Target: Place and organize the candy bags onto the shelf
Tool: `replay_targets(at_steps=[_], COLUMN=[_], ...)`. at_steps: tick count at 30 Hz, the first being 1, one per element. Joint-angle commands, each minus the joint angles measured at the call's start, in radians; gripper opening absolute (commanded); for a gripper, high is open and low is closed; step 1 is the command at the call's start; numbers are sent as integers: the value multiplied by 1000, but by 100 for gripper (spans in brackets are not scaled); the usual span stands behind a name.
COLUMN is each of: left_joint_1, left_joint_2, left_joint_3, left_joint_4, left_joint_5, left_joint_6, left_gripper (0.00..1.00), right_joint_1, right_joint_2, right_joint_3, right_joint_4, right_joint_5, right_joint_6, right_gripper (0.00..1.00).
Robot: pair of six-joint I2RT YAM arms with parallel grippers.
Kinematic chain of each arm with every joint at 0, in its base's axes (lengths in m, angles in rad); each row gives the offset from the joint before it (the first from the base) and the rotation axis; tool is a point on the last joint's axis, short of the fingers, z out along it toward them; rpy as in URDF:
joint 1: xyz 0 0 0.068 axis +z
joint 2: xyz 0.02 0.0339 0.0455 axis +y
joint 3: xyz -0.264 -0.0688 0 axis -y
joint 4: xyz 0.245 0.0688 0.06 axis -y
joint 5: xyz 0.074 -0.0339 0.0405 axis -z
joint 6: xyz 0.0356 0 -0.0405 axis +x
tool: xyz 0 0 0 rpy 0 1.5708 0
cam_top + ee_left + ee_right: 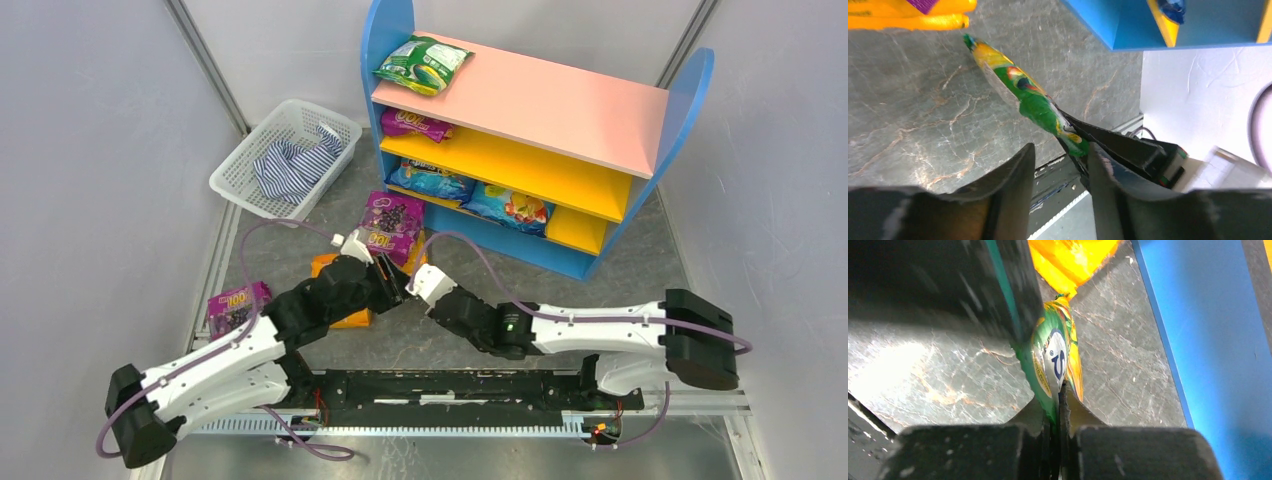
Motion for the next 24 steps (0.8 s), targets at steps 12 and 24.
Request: replay_targets(at_steps=[12, 24], left_joint_1=[-3, -3], left_joint_2=[-425, -447], left_joint_3=[433, 419], left_joint_4=[-664, -678], left_joint_5=[-547, -582], left_joint_6=[246, 341], left_gripper=[100, 100], right_joint_1=[-6, -9], right_joint_2=[-413, -209], right_joint_3=[107, 898], right_joint_4=[-20, -159], right_joint_5=[-89, 109], right_joint_6=[-232, -519], right_gripper=[0, 1])
